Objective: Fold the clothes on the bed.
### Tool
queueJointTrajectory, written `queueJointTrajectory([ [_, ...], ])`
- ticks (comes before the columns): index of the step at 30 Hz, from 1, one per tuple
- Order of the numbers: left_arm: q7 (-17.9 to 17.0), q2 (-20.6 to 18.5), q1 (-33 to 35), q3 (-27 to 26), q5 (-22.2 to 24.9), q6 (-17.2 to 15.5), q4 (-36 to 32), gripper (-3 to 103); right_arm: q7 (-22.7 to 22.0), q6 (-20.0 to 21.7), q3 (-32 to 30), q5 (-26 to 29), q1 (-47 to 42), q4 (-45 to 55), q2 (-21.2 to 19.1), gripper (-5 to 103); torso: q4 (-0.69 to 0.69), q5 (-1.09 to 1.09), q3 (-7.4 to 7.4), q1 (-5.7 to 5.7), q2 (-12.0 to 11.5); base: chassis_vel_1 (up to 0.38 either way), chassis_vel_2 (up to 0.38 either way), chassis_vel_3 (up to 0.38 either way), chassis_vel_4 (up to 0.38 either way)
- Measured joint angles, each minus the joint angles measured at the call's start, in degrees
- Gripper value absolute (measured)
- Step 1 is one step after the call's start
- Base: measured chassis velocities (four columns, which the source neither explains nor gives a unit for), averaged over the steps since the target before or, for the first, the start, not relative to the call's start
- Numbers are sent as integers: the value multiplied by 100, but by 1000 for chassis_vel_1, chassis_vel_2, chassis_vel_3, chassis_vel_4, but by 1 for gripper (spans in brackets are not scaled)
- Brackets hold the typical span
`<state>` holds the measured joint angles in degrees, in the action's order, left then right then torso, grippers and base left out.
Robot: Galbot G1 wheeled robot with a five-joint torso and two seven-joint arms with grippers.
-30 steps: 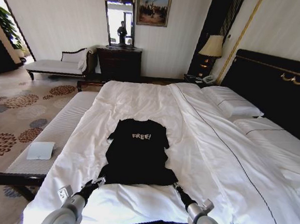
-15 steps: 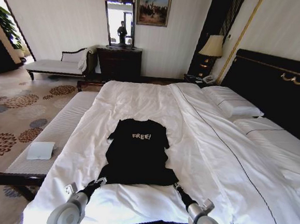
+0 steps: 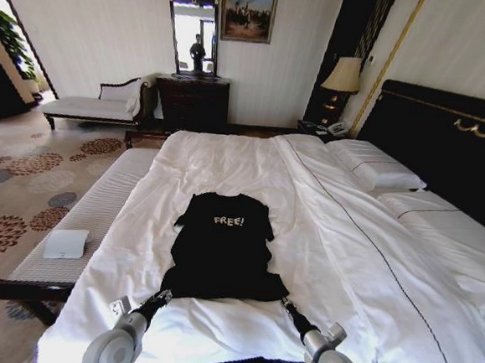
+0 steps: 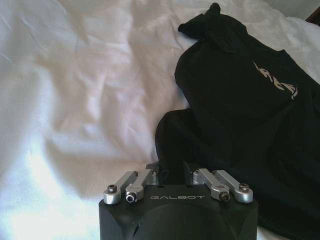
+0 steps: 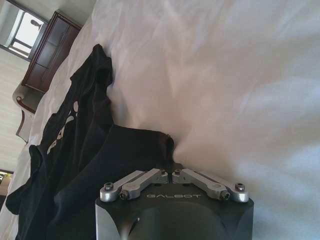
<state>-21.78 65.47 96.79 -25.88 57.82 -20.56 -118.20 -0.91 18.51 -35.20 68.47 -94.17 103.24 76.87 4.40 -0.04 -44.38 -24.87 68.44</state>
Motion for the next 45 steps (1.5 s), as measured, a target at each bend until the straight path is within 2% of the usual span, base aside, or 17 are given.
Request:
queueJointTrajectory([
  [2,31,9,0,2,-34,0,12,19,-29,2,-35,49,0,6,11,0,0,0,0,0,0,0,0,0,0],
  [5,42,13,6,3,-55,3,13,14,-45,3,-53,70,-4,8,14,0,0,0,0,0,0,0,0,0,0],
  [7,45,14,13,0,-66,9,9,3,-48,3,-58,71,-16,14,14,0,0,0,0,0,0,0,0,0,0],
  [8,45,14,17,-8,-66,13,0,2,-49,3,-59,71,-17,18,16,0,0,0,0,0,0,0,0,0,0],
  [17,93,91,246,-176,-101,75,-139,1,-56,-59,-44,-17,-105,108,62,0,1,0,0,0,0,0,0,0,0],
  [24,183,350,744,-535,-69,130,-619,1,-117,-85,-113,-72,-417,519,133,0,1,0,0,0,0,0,0,0,0],
  [28,228,522,983,-725,-186,201,-908,1,-169,-85,-175,-93,-734,912,217,0,0,0,0,0,0,0,0,0,0],
  [32,286,924,1281,-982,-359,276,-1288,1,-236,-85,-228,-139,-1150,1471,392,0,1,-1,1,0,0,0,0,0,0],
  [35,353,1106,1478,-1108,-415,278,-1447,1,-239,-93,-210,-308,-1360,1684,464,0,0,-1,1,0,0,0,0,0,0],
  [38,498,1294,1754,-1308,-808,298,-1532,1,-224,-156,-148,-738,-1597,1788,591,0,0,-1,1,1,1,0,0,0,0],
  [45,708,1429,2269,-1379,-950,450,-1568,1,-170,-298,-77,-1224,-2013,1853,796,0,0,0,1,1,0,0,0,0,0],
])
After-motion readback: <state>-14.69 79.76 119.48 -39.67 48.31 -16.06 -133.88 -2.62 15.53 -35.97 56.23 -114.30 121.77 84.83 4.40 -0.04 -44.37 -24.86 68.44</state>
